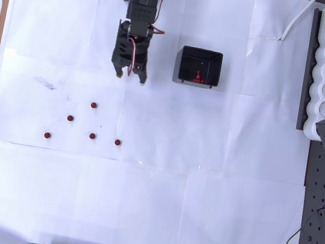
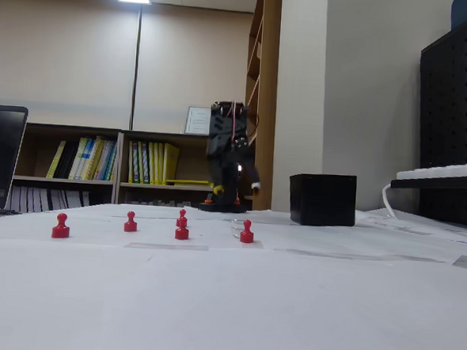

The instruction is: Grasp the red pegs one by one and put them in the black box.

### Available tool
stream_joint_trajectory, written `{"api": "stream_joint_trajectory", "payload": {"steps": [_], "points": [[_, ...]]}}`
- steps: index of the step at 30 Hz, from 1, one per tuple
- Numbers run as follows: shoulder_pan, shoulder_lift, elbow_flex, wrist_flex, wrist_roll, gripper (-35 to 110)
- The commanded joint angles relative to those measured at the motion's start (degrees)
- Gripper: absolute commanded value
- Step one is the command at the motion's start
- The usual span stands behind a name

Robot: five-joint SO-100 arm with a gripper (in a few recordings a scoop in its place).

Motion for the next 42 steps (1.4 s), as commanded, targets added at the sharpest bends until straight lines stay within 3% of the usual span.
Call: {"api": "stream_joint_trajectory", "payload": {"steps": [1, 13, 25, 42], "points": [[1.9, 2.9, -0.1, -9.8, 0.2, 22], [7.7, 18.5, -1.2, -33.4, 2.9, 20], [9.0, 30.9, 1.7, -46.5, 4.6, 20], [11.3, 39.3, 10.4, -47.6, 4.5, 17]]}}
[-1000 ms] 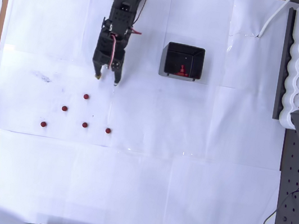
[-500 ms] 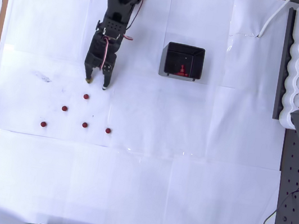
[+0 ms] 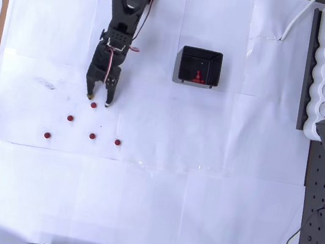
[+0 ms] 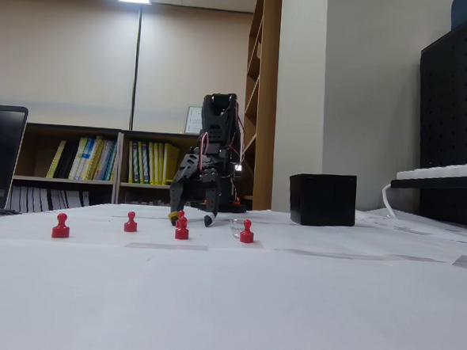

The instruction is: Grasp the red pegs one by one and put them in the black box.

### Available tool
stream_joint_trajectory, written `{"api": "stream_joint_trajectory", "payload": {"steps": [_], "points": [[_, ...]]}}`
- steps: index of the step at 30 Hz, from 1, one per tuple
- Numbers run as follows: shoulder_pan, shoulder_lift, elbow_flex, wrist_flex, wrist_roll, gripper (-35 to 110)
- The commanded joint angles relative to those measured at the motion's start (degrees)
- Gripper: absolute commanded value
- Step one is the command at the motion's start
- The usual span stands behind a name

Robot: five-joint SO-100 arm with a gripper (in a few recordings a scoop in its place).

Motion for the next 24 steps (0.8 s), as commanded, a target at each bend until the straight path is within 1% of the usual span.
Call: {"api": "stream_joint_trajectory", "payload": {"steps": [1, 10, 24], "points": [[0.8, 1.7, 2.4, -0.9, -0.1, 17], [0.8, 4.7, 5.0, -1.9, -0.1, 17], [-0.1, 5.4, 5.7, -2.4, -0.8, 10]]}}
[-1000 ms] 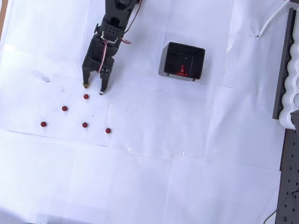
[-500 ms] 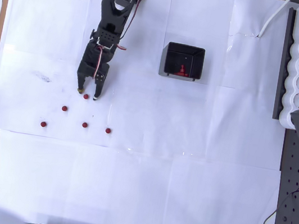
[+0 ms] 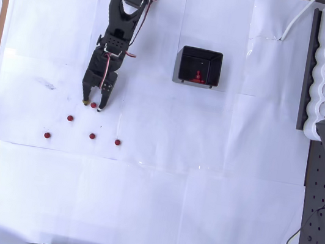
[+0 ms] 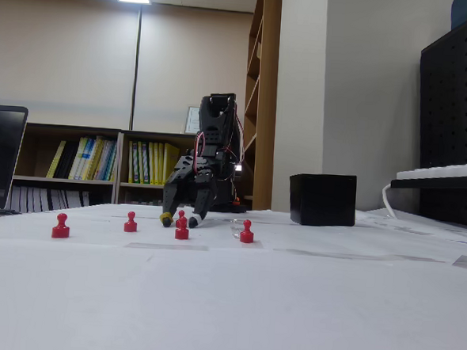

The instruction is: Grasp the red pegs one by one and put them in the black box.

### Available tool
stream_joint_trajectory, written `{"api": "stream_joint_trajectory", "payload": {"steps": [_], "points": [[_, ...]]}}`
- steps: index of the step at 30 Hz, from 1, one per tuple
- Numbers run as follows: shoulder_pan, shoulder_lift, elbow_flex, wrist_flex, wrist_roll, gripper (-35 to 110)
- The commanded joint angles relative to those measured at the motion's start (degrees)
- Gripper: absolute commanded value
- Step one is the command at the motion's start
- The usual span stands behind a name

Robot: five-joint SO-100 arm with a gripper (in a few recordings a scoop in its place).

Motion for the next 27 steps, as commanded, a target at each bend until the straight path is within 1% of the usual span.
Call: {"api": "stream_joint_trajectory", "payload": {"steps": [1, 4, 6, 8, 10, 13, 16, 21, 25, 27], "points": [[0.1, 0.4, 1.0, -0.4, -0.8, 8], [0.1, 0.2, 0.9, 0.0, -1.0, 3], [0.0, 0.2, 1.0, 2.0, -1.3, 0], [-0.3, -1.6, 1.0, 5.5, -1.6, 0], [-1.0, -4.8, 1.1, 12.0, -2.0, 0], [-2.8, -12.6, 4.1, 30.0, -4.9, 0], [-6.0, -21.8, 8.2, 47.0, -10.3, 0], [-14.5, -32.3, 24.4, 80.8, -19.9, 0], [-23.9, -36.8, 37.3, 100.8, -25.3, 0], [-28.7, -38.4, 41.5, 105.7, -28.0, 0]]}}
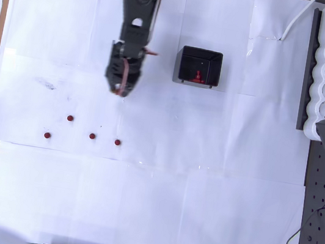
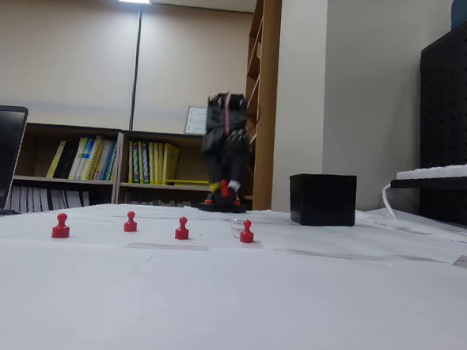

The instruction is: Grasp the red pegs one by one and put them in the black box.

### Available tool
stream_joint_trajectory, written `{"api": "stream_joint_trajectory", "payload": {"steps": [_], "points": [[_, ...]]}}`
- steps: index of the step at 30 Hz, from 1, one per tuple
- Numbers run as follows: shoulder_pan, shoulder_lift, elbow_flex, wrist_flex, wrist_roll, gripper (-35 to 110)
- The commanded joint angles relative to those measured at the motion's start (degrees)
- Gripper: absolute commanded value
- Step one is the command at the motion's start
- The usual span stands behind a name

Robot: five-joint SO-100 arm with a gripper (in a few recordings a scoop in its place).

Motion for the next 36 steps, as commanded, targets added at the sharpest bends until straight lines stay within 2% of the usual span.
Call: {"api": "stream_joint_trajectory", "payload": {"steps": [1, 4, 9, 15, 25, 30, 36], "points": [[-10.1, -7.3, 13.3, 15.9, -5.7, 0], [-17.8, -8.5, 15.8, 20.0, -9.6, 0], [-29.2, -7.6, 15.6, 20.0, -18.4, 0], [-36.7, -4.1, 9.1, 12.7, -25.6, 0], [-36.9, 3.2, 0.9, 2.1, -25.7, 9], [-34.5, 2.7, 1.8, 2.5, -25.1, 16], [-29.4, -6.3, 4.3, 3.5, -23.3, 20]]}}
